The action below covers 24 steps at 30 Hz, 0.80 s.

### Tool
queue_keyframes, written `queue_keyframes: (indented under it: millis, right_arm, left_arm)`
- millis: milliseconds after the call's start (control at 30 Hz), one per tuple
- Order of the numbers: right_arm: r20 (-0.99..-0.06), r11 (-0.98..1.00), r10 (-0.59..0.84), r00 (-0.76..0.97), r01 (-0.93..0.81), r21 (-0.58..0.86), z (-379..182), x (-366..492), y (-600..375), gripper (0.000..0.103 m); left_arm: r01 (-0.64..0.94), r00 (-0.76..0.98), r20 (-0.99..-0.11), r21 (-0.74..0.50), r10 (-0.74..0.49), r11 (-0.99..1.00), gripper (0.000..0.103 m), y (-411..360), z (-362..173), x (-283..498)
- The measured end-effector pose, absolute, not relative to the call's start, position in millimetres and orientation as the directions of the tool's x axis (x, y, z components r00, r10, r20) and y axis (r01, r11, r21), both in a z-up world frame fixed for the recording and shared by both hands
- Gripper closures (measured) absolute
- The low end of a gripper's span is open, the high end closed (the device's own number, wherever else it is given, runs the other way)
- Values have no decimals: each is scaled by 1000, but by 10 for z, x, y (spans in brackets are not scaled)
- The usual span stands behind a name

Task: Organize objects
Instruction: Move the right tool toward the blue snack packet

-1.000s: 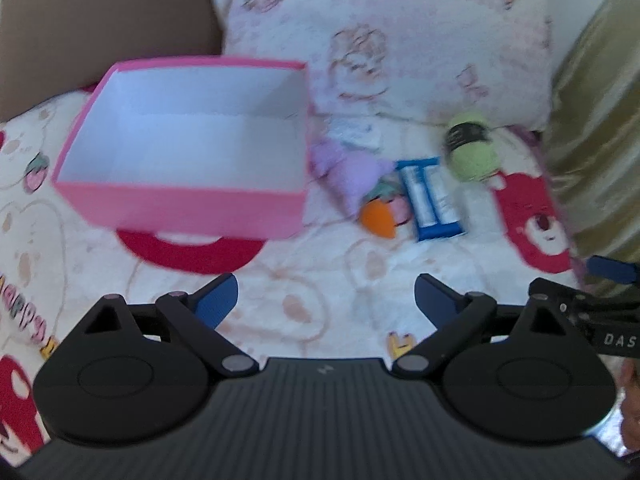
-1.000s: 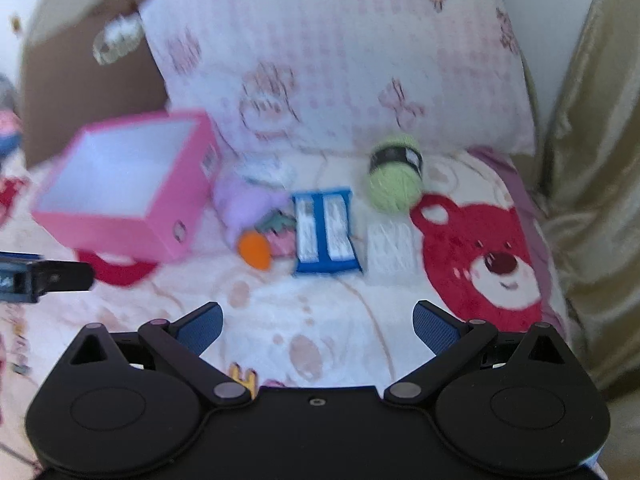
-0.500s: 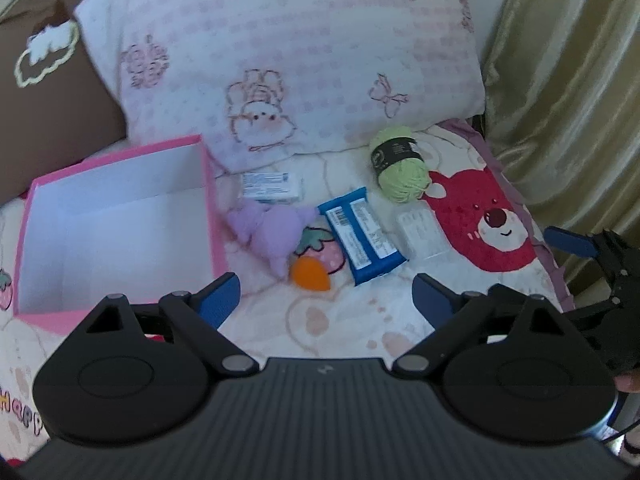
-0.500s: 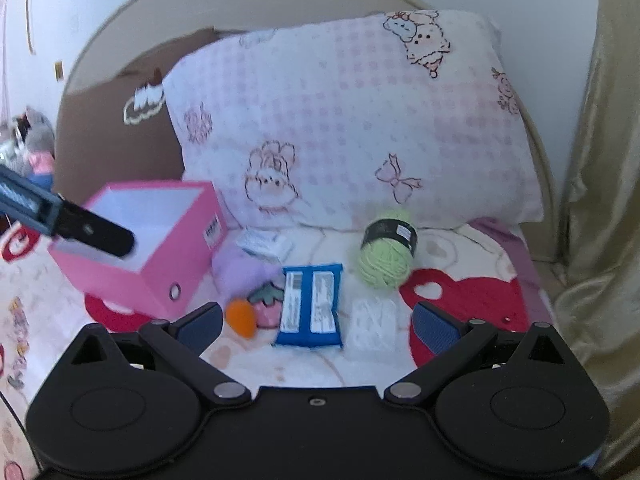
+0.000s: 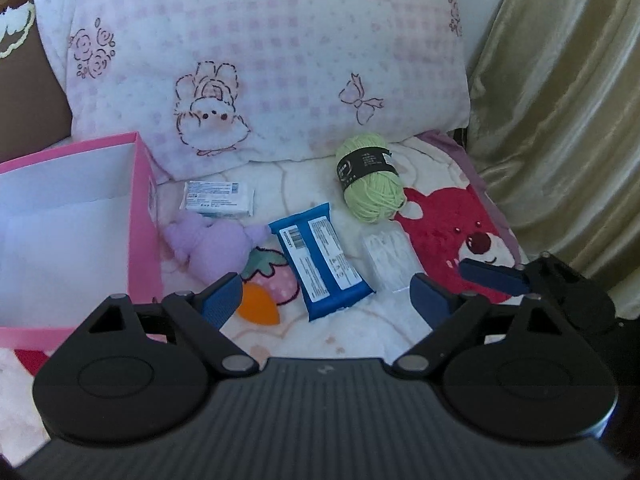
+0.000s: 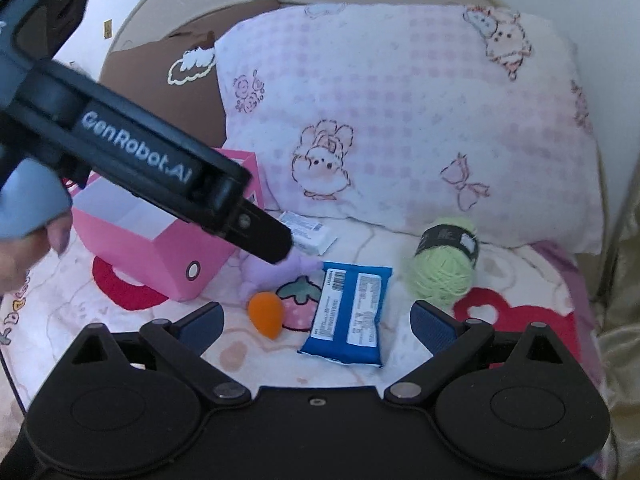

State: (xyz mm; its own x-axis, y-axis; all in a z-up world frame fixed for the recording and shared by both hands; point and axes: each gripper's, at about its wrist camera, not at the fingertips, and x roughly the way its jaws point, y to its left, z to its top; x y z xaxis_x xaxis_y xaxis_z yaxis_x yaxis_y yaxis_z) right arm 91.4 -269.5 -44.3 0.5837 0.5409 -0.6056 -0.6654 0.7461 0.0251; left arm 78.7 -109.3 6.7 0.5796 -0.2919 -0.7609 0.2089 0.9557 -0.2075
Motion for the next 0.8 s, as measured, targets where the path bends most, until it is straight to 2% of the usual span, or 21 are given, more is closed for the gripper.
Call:
queue_keyframes:
  millis: [167, 367, 500, 700, 800]
  right_arm:
    - [-648, 766, 540, 537, -632, 114, -660, 1140, -2627, 7]
    - [-689, 769, 514, 511, -630, 106, -876, 1243, -2459, 7]
    - [-762, 778, 478, 438, -613, 136, -1062, 1382, -2351, 6]
    - [-702, 790, 529, 476, -579, 203, -1119, 1400, -2481, 6]
    - [-713, 796, 531, 457, -559, 234, -1256, 1449, -2459, 6]
  left_arm:
    - [187, 573, -769, -216, -285, 958, 13, -1069, -132, 880]
    - [180, 584, -775, -168, -243, 969, 20, -1055, -352, 949]
    - [209, 609, -755, -142, -242, 968, 20, -1065, -422, 976]
    - [171, 637, -725, -198, -262, 965, 20, -957, -526, 1035]
    - [171, 631, -717, -246, -298, 954, 20, -928, -588, 1056]
